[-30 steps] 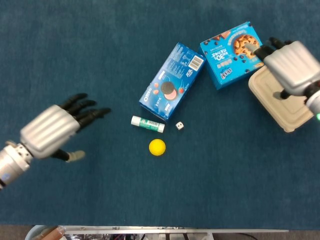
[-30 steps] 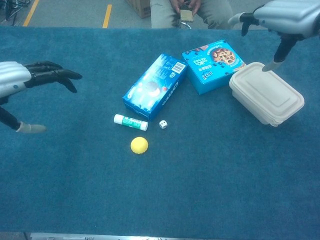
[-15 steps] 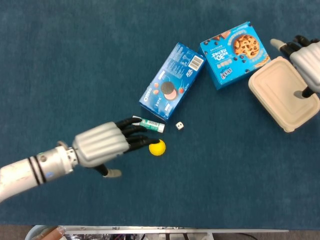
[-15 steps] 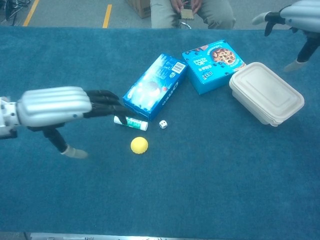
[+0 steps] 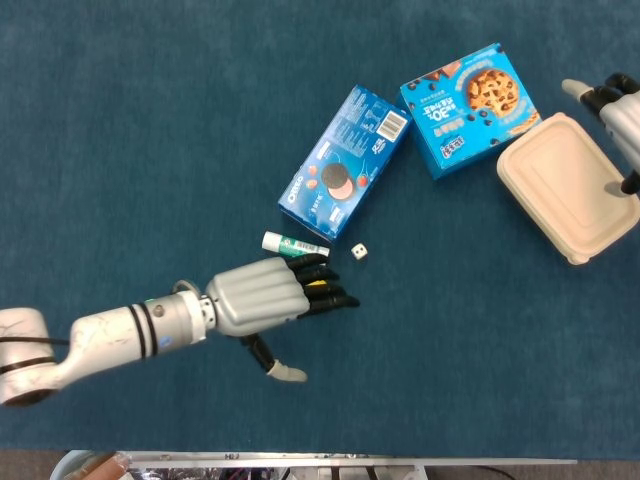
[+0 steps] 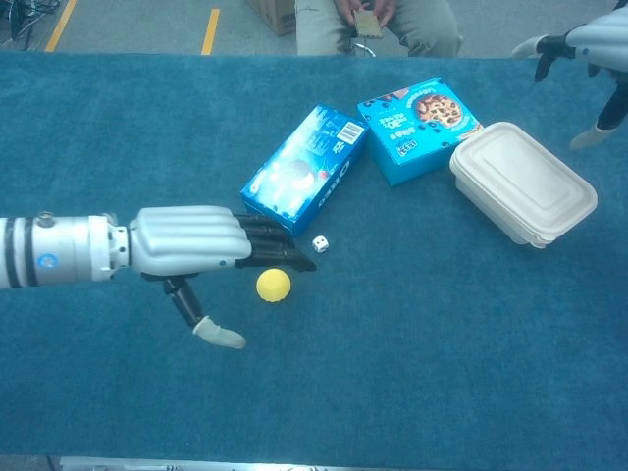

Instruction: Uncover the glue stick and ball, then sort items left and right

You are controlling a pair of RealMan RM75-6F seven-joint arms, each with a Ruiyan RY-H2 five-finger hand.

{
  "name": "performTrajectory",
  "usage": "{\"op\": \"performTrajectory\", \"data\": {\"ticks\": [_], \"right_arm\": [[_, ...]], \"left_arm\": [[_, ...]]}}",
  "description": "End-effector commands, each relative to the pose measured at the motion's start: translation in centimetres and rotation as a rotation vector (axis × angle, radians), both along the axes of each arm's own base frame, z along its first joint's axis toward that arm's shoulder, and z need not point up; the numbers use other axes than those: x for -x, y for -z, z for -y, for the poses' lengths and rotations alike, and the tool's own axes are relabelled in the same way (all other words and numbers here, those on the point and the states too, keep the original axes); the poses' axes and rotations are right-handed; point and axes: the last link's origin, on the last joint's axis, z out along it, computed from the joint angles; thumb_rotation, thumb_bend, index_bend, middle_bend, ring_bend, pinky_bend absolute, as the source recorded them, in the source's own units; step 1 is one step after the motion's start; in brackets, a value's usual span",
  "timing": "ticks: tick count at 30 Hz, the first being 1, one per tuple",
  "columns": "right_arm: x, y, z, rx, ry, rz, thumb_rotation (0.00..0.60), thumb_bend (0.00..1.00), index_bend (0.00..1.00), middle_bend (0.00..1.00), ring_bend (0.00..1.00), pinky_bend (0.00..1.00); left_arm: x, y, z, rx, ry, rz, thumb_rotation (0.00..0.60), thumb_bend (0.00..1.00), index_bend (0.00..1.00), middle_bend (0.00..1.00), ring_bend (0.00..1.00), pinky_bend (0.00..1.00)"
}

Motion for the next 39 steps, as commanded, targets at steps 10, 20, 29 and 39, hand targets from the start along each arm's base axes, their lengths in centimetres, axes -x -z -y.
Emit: {"op": "performTrajectory", "data": {"ticks": [10,20,29,39], "right_arm": [[0.7,0.4,0.0,-0.009,0.015,0.013,0.6,0.01,0.09,0.27,0.15,0.33],[1.0,0.3,-0.1,-0.006,0.025,0.02,0.6,0.01,0.09,0.27,0.15,0.33],[1.2,0.1,-0.3,-0.005,0.028,0.023,0.6,0.01,0.09,0.27,0.15,0.33],[1.2,0.0,-0.4,-0.003,0.036,0.026,0.6,0.01,0.09,0.27,0.15,0.33]], "left_arm": [[1.2,2.7,-1.0,-0.053,-0.023,-0.075,0.206,0.17,0.23,0.13,0.06,0.03],[1.7,3.1,0.2,-0.039,-0.026,-0.085,0.196,0.17,0.23,0.13,0.06,0.04],[2.0,3.9,0.6,-0.029,-0.042,-0.09,0.195,0.17,0.24,0.13,0.06,0.03],[3.1,3.7,0.5,-0.04,-0.045,-0.112,0.19,0.17,0.24,0.13,0.06,0.04]]}}
